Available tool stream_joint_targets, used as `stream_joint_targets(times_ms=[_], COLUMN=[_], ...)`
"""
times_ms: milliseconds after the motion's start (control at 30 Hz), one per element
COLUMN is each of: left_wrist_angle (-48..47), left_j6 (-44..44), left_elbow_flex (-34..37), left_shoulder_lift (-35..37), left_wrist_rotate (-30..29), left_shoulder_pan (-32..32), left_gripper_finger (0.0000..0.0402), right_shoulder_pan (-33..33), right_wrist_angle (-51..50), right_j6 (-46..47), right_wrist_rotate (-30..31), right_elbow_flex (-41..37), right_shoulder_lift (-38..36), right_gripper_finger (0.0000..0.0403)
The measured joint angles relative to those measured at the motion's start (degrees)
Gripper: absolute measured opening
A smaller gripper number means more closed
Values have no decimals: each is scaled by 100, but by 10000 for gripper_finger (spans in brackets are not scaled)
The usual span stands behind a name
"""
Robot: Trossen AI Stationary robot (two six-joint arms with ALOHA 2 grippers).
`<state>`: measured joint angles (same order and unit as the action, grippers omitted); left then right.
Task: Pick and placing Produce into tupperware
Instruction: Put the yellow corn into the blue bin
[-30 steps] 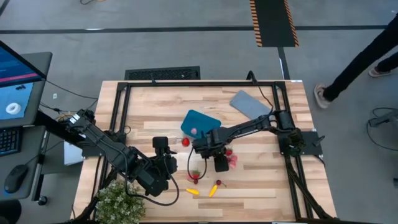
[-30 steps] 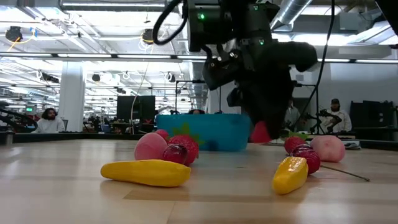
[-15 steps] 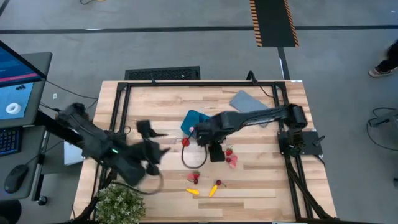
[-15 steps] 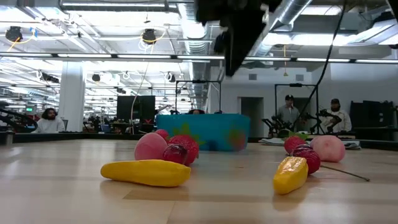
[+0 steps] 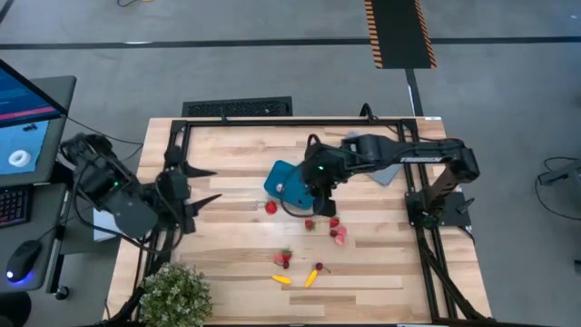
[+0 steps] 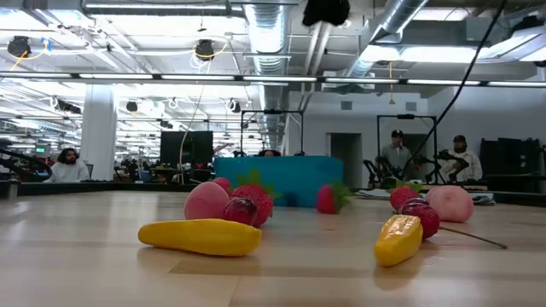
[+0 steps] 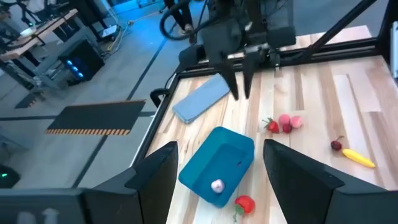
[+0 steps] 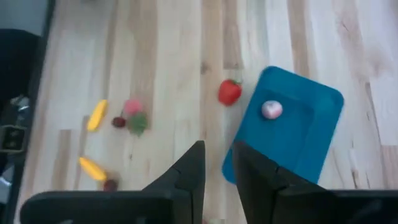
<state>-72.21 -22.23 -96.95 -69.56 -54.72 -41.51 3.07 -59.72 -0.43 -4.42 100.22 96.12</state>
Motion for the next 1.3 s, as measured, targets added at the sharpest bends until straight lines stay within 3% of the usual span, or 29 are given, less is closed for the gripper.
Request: stream_joint_targets(times_ms=[300,500,567,733,933,1100,1300], left_wrist_angle=[-238,-193,-112,-97,17,239,320], left_j6=[-82,-102,-103,-103,-80,2,-3], left_elbow_flex=[4,4,4,9,9,9,9], left_shoulder_lift=[61,55,13,-56,-92,-94,-117], left_wrist_rotate=[522,464,484,496,491,518,749], left_shoulder_pan=[-108,-108,-108,-138,-206,-206,-239], left_gripper_finger=[228,228,228,228,228,228,228], right_shoulder_pan=[1274,1838,1917,2094,2242,2371,2401], right_wrist_angle=[681,730,299,71,-168,-738,-645], right_j6=[605,873,956,948,399,-410,-410], right_wrist_rotate=[-265,-34,-3,-225,-404,-65,-60], right_elbow_flex=[-125,-117,-138,-137,-122,-132,-132], right_shoulder_lift=[-375,215,465,1090,1481,1886,2280], right_gripper_finger=[150,186,200,229,226,212,207])
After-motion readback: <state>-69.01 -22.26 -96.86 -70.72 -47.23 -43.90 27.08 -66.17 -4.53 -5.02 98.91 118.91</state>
